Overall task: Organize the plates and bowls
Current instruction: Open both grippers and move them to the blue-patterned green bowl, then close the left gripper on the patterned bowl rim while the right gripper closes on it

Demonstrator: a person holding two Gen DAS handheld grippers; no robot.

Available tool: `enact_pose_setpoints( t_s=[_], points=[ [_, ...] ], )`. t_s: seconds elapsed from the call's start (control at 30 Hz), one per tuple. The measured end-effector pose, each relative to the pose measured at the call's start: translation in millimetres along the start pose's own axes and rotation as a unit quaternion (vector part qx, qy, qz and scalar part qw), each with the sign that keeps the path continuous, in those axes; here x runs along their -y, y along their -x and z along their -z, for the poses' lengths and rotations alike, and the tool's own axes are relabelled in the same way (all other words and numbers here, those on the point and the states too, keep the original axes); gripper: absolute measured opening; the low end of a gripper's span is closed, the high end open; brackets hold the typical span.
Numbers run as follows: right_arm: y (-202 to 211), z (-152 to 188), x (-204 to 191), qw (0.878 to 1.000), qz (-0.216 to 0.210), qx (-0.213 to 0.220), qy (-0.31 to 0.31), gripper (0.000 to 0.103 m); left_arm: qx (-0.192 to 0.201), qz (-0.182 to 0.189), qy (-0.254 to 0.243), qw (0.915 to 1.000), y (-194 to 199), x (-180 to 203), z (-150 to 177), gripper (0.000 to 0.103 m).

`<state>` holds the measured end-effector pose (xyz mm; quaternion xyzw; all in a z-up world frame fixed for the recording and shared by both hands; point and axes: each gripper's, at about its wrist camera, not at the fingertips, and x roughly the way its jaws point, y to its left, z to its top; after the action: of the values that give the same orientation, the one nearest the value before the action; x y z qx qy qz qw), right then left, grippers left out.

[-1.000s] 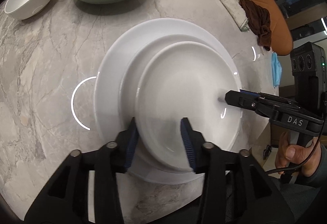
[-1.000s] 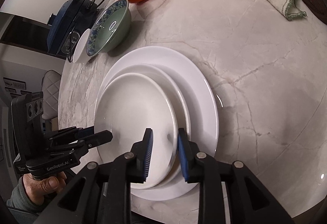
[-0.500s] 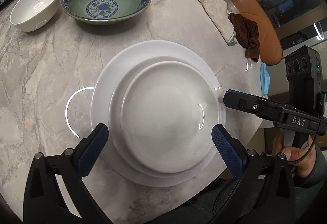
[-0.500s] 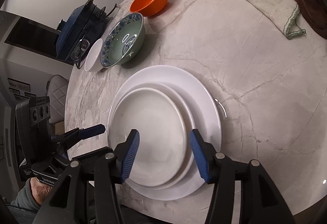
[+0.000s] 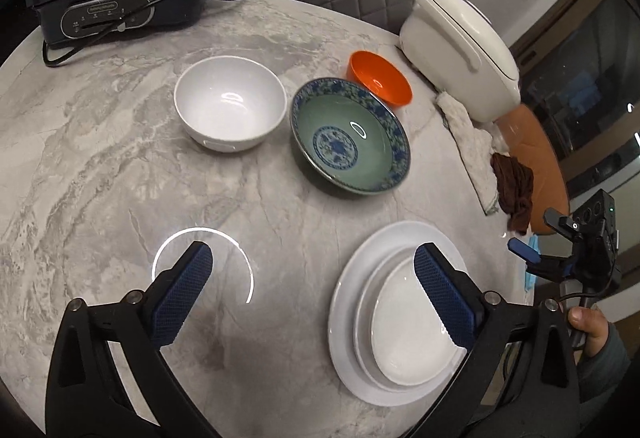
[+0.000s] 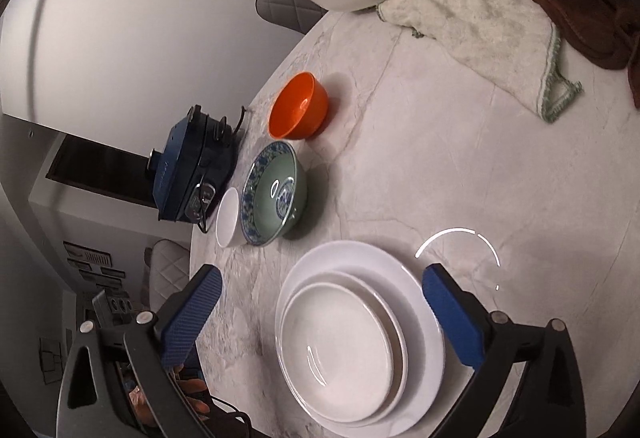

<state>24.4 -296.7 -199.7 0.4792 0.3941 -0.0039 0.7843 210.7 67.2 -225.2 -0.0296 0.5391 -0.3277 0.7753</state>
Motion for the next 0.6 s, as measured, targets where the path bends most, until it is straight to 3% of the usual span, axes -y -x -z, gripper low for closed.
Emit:
enact_pose_setpoints(
  t_s=[0.17, 0.27, 0.4, 0.6],
  points=[
    [-27.0, -43.1, -27.4, 0.999, -0.002, -0.025, 0.042, 0.103, -0.006, 0.005, 0.026, 0.9996, -26.5, -5.3, -40.2, 0.103],
    [-52.8, -65.0, -43.0, 0.997, -0.011, -0.044, 0.062, 0.099, -0.045, -0.005, 0.033, 0.9984, -54.5, -2.5, -59.4, 0.102],
    [-89.6, -83.2, -60.7, 0.992, -0.003, -0.074, 0.099, 0.094, -0.076, -0.006, 0.032, 0.9966, -83.4, 7.7, -71.8, 0.102],
    [-139.8, -97.6, -55.5, 0.988, 0.001, -0.123, 0.092, 0.086, -0.096, -0.001, 0.049, 0.9942, -114.1, 11.0, -84.6, 0.100]
  ],
)
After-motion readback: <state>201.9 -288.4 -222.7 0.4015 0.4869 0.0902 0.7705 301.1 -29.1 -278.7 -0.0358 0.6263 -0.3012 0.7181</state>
